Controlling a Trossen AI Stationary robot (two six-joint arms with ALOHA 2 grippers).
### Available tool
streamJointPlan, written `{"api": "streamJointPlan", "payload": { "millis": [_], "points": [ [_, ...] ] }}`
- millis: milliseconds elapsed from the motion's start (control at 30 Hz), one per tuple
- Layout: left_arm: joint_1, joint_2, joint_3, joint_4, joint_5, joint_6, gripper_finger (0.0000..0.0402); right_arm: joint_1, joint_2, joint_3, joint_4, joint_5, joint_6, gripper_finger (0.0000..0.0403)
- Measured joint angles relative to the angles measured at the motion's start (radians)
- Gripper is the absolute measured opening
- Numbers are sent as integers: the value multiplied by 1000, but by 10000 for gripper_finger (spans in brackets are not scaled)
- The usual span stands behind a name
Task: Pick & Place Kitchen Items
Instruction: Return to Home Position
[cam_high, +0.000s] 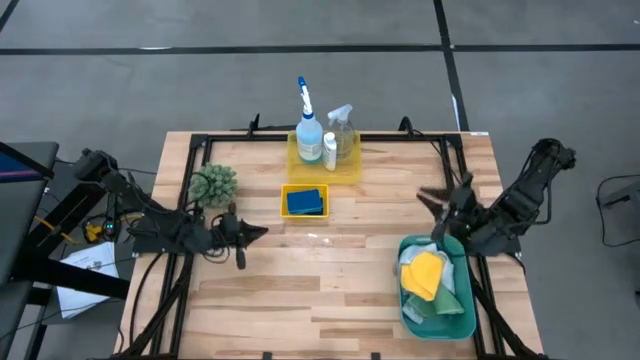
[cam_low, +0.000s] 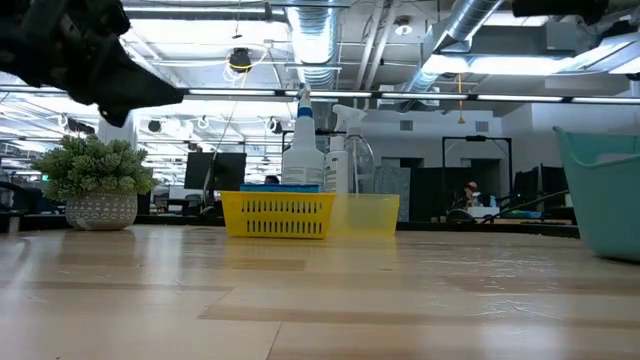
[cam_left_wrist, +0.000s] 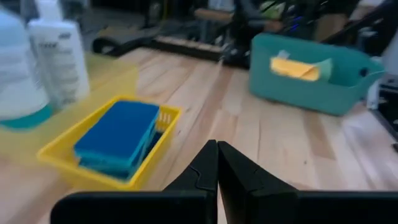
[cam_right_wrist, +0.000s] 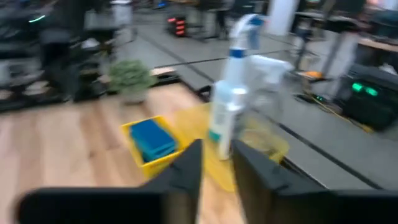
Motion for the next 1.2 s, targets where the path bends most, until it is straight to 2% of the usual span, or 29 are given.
{"api": "streamJointPlan", "payload": {
  "millis": [67, 100, 267, 367, 433, 500, 600, 800, 967, 1067, 1200],
  "points": [
    [44, -9, -34, 94, 70, 78, 0, 25, 8, -28, 81, -23, -91, 28],
    [68, -12, -48, 130, 105, 112, 0, 36, 9, -45, 118, -33, -125, 14],
    [192, -13, -68, 220, 276, 213, 0, 82, -31, -128, 257, -118, -228, 7],
    [272, -13, -68, 259, 394, 255, 0, 88, -81, -220, 457, -218, -371, 4],
    [328, -13, -68, 276, 471, 277, 0, 64, -121, -294, 650, -316, -512, 2],
    [382, -13, -68, 291, 543, 285, 0, 18, -149, -373, 851, -463, -652, 1],
    [455, -13, -68, 294, 630, 287, 0, -70, -185, -462, 1019, -694, -759, 1],
    [549, -12, -68, 294, 754, 287, 0, -249, -202, -542, 1030, -947, -777, 1],
    [562, -8, -68, 289, 776, 286, 0, -391, -219, -618, 1063, -1005, -765, 0],
    [561, -8, -68, 289, 778, 281, 0, -465, -281, -671, 1108, -1098, -762, 0],
    [561, -8, -68, 289, 778, 280, 0, -549, -392, -734, 1097, -1159, -756, 0]
  ]
}}
